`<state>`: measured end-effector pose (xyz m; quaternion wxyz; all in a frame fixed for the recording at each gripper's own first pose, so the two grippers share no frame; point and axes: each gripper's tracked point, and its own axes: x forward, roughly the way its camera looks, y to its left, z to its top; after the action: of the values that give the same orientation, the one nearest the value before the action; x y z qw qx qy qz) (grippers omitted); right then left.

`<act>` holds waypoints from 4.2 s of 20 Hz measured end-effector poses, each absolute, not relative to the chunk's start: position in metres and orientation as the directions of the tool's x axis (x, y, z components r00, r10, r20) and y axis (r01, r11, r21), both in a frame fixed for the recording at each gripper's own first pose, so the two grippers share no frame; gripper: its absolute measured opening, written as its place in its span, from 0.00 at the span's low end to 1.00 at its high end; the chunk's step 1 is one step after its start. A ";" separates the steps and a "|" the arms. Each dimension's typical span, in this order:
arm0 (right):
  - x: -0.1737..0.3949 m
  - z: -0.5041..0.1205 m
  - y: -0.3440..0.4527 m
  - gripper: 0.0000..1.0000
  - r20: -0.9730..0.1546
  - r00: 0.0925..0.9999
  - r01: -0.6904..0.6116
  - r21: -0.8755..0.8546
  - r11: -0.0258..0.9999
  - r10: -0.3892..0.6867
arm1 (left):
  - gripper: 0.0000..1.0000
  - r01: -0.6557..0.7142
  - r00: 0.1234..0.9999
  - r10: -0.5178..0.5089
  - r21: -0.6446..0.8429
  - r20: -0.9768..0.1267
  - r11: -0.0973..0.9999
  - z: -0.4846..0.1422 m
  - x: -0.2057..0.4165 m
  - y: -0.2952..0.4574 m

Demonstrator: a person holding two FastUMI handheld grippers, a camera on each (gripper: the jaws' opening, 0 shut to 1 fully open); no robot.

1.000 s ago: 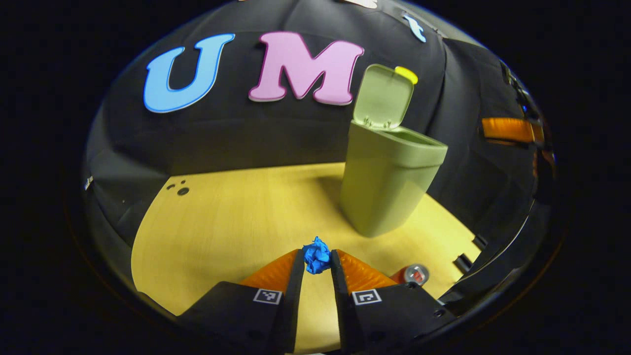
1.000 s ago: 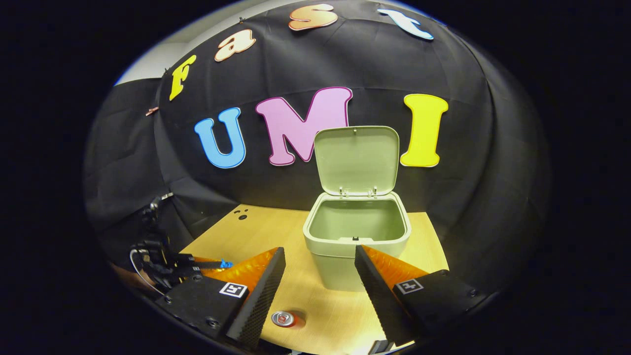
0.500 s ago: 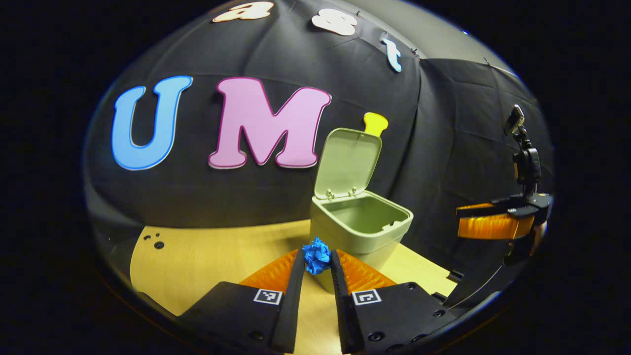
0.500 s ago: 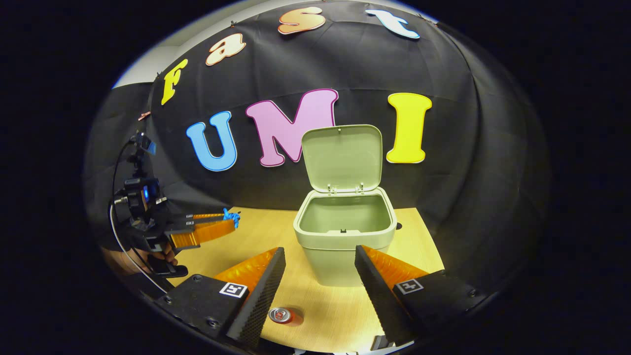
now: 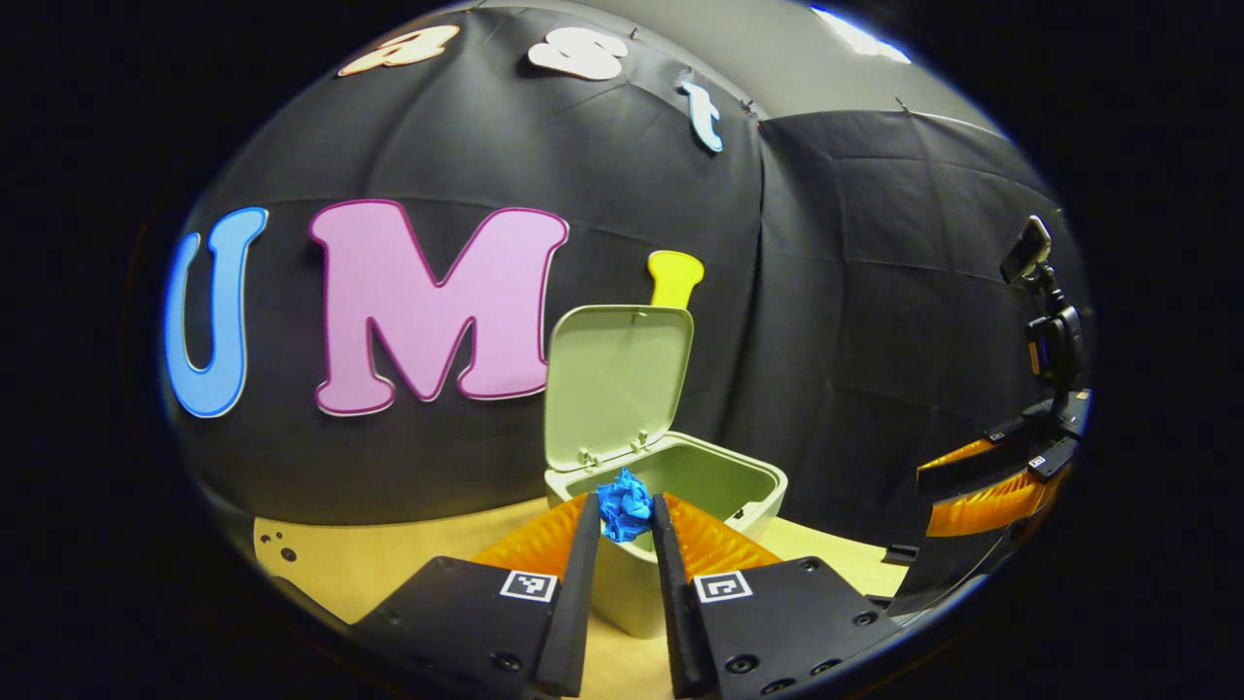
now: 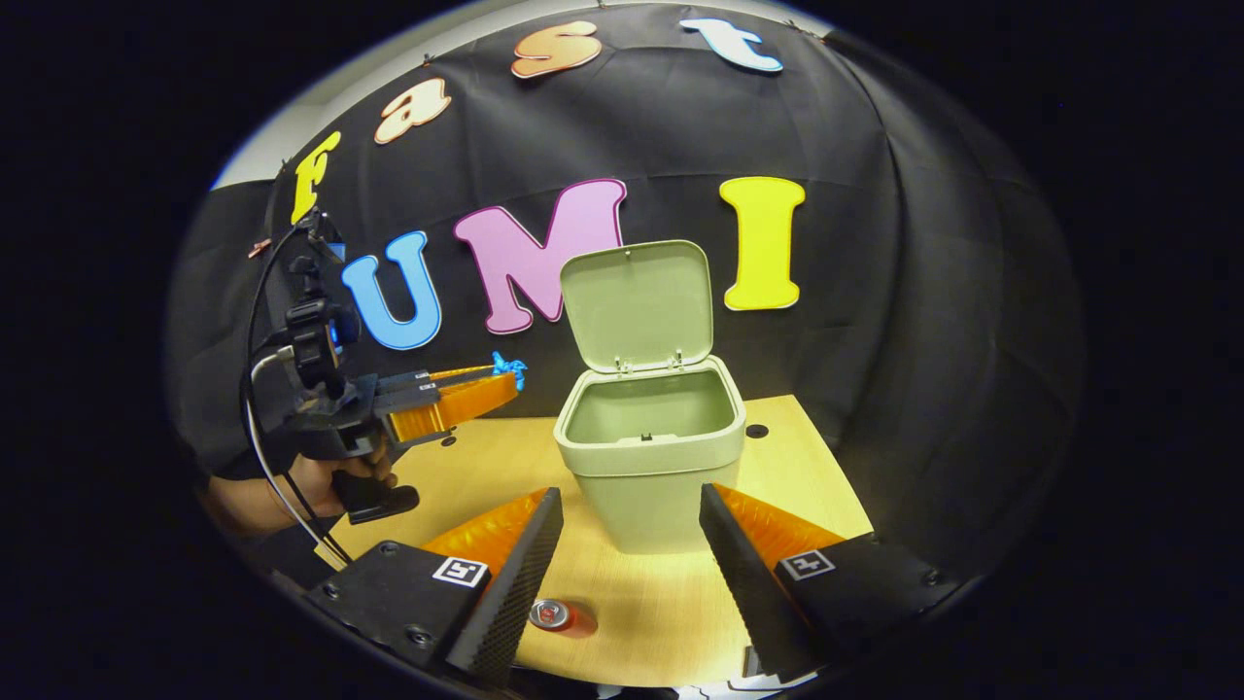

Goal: Press the lid of the desktop garbage bin to open it, pick up the crumpled paper on the desktop and throw it into the bin, then pick up the pop can on the desktop and drop it into the bin, and finally close the garbage bin lid.

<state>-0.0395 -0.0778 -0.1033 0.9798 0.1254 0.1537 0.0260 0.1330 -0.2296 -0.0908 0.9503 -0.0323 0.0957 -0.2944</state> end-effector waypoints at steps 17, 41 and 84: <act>-0.050 -0.122 -0.082 0.93 -0.340 0.940 0.075 0.290 0.954 0.029 | 0.41 0.644 0.710 -0.639 -0.096 -0.294 0.759 -0.159 0.183 -0.294; -0.058 -0.173 0.005 0.94 -0.454 0.852 -0.140 0.279 0.950 0.259 | 0.82 0.495 0.850 -0.499 -0.070 -0.169 0.866 -0.099 0.132 -0.188; -0.057 -0.359 0.081 0.87 -0.769 0.519 -0.436 0.138 0.889 0.373 | 0.84 0.141 0.920 -0.161 -0.082 -0.359 0.987 -0.164 0.014 -0.028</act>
<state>-0.0568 0.0808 -0.3595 0.8708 -0.0362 0.4317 0.2323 0.0142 -0.0284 -0.1637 0.9793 -0.0272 0.1852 -0.0770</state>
